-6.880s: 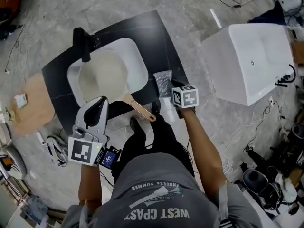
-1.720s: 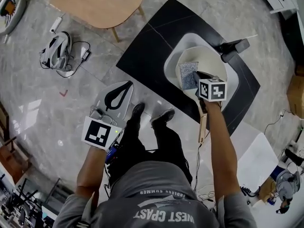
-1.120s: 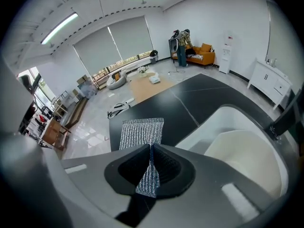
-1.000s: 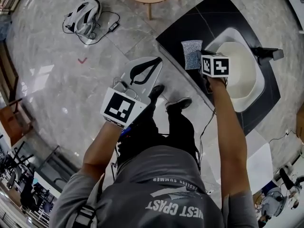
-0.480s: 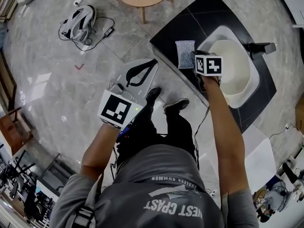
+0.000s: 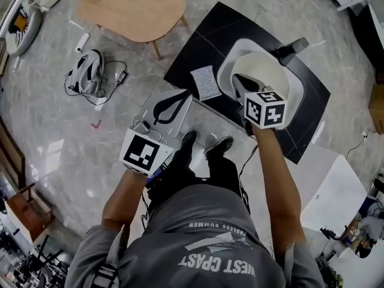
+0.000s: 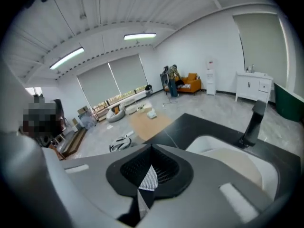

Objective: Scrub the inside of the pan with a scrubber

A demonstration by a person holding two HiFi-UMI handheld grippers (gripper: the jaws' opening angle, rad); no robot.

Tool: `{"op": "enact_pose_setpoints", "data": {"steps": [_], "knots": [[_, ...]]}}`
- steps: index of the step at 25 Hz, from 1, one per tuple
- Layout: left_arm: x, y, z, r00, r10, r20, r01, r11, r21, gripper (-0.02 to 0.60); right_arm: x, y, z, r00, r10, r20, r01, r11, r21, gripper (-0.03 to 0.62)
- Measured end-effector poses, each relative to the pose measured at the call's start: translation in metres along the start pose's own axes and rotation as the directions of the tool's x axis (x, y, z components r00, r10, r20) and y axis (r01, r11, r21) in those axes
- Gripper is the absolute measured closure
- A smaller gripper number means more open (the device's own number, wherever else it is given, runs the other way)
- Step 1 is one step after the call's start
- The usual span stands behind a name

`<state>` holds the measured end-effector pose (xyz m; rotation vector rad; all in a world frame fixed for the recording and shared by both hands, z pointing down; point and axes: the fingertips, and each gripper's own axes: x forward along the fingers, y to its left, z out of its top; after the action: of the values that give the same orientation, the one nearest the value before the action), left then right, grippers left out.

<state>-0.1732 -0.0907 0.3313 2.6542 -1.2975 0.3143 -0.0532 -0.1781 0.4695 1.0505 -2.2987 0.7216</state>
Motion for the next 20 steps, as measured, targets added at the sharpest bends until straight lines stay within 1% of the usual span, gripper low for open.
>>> {"op": "enact_pose_setpoints", "data": {"steps": [2, 5, 8, 11, 14, 16, 18, 20], "knots": [[0.005, -0.012, 0.018, 0.999, -0.048, 0.019, 0.047, 0.998, 0.035, 0.58, -0.041, 0.005, 0.022, 0.994, -0.012, 0.108, 0.013, 1.0, -0.012, 0.594], [0.007, -0.033, 0.044, 0.993, -0.109, 0.044, 0.105, 0.992, 0.072, 0.58, -0.111, 0.013, 0.047, 0.965, -0.054, 0.257, 0.065, 0.997, -0.034, 0.594], [0.007, -0.056, 0.066, 0.985, -0.161, 0.061, 0.155, 0.983, 0.095, 0.58, -0.179, 0.017, 0.062, 0.918, -0.118, 0.379, 0.145, 0.988, -0.045, 0.594], [0.01, -0.078, 0.081, 0.973, -0.221, 0.069, 0.211, 0.97, 0.124, 0.58, -0.243, 0.02, 0.067, 0.86, -0.19, 0.474, 0.226, 0.974, -0.019, 0.594], [0.016, -0.098, 0.093, 0.958, -0.279, 0.073, 0.265, 0.951, 0.156, 0.58, -0.299, 0.023, 0.064, 0.801, -0.263, 0.538, 0.301, 0.954, 0.02, 0.594], [0.02, -0.112, 0.1, 0.946, -0.314, 0.073, 0.298, 0.938, 0.178, 0.58, -0.329, 0.026, 0.056, 0.768, -0.305, 0.563, 0.34, 0.94, 0.045, 0.594], [0.021, -0.125, 0.105, 0.936, -0.344, 0.074, 0.325, 0.926, 0.194, 0.58, -0.351, 0.031, 0.045, 0.75, -0.336, 0.57, 0.369, 0.928, 0.062, 0.595], [0.019, -0.138, 0.11, 0.925, -0.372, 0.079, 0.35, 0.914, 0.206, 0.58, -0.368, 0.037, 0.032, 0.741, -0.362, 0.565, 0.389, 0.918, 0.077, 0.595]]}}
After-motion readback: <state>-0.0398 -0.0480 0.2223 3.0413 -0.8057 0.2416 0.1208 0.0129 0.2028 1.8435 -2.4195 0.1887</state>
